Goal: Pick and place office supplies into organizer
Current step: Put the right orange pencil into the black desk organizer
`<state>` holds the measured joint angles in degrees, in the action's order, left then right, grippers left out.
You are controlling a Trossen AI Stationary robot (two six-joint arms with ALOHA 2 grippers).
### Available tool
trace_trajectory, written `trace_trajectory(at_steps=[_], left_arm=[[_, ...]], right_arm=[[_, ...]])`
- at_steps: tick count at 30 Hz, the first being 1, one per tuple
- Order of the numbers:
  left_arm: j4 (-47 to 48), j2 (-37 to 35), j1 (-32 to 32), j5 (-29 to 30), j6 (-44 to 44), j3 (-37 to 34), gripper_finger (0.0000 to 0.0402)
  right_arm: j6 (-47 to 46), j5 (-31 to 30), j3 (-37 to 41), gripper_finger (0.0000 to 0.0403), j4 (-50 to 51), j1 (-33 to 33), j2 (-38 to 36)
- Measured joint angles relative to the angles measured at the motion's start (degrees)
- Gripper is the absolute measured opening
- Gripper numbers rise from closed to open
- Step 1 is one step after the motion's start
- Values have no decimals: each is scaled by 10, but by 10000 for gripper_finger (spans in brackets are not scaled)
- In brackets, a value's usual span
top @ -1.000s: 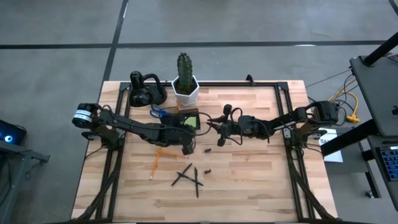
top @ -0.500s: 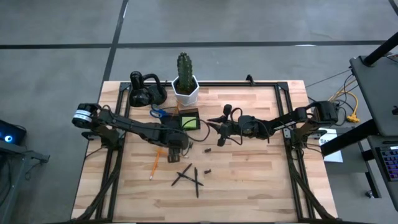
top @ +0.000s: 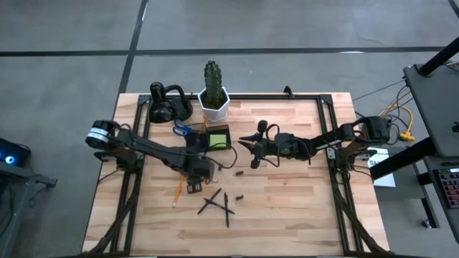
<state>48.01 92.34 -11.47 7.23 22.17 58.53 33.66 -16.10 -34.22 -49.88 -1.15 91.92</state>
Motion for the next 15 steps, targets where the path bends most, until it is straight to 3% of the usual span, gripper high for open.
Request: trace_trajectory(at_steps=[15], left_arm=[[7,43,-9,-24,-3,-5,169]], right_arm=[[0,0,0,47,0,0,0]])
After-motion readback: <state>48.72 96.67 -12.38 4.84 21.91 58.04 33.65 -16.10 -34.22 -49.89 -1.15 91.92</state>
